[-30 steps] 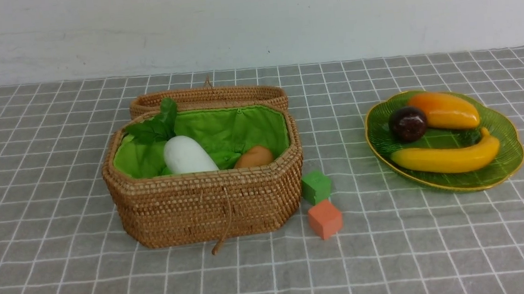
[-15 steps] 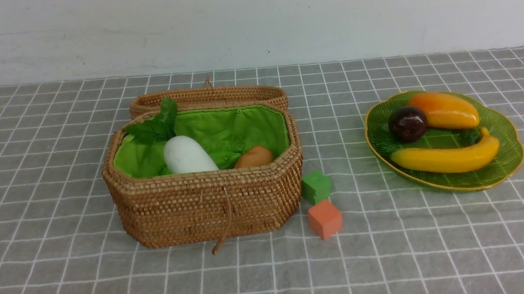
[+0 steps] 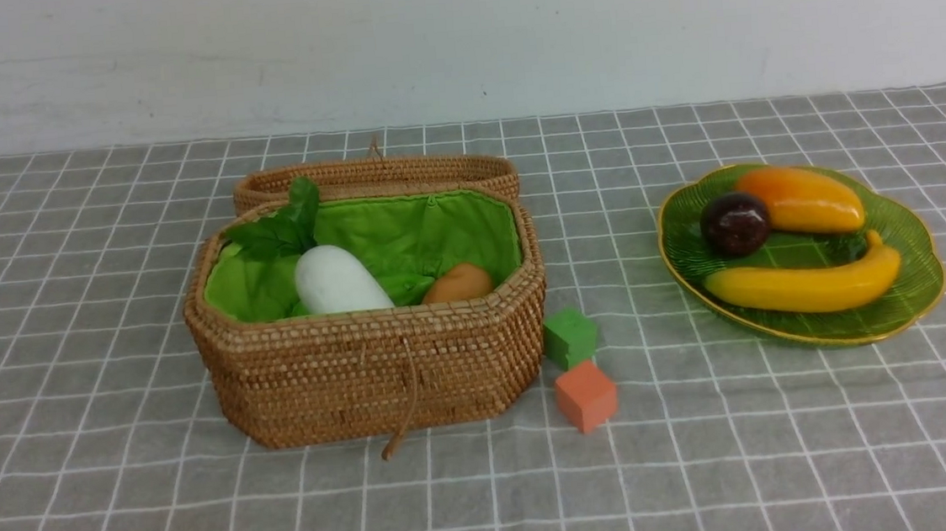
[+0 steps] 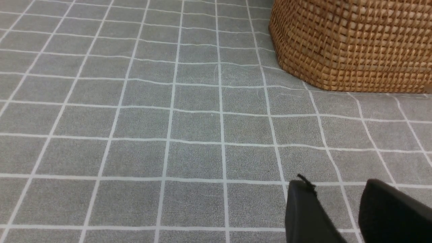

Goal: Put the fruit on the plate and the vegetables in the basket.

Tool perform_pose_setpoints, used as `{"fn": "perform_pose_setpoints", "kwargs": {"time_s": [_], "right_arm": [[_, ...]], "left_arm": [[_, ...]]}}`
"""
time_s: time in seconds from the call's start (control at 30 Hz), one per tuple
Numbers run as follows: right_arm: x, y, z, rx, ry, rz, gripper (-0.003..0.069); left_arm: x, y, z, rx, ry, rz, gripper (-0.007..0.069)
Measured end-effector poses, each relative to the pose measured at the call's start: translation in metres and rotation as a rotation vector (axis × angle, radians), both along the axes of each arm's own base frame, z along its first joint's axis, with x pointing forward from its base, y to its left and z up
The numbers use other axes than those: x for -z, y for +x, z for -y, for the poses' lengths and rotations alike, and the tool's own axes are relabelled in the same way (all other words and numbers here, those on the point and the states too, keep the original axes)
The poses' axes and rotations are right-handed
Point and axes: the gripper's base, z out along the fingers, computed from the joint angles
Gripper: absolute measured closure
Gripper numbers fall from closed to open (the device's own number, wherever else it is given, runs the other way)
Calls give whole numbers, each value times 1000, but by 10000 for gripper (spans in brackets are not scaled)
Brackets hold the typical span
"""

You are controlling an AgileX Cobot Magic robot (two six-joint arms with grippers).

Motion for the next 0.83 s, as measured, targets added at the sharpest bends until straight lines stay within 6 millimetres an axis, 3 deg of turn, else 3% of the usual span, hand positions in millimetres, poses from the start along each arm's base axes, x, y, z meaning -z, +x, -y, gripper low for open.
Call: {"fn": "perform_pose_setpoints", "kwargs": {"time_s": [0.83], "right_arm": [[0, 0, 0, 0, 0, 0, 597]], "left_arm": [[0, 0, 0, 3, 0, 0, 385]]}}
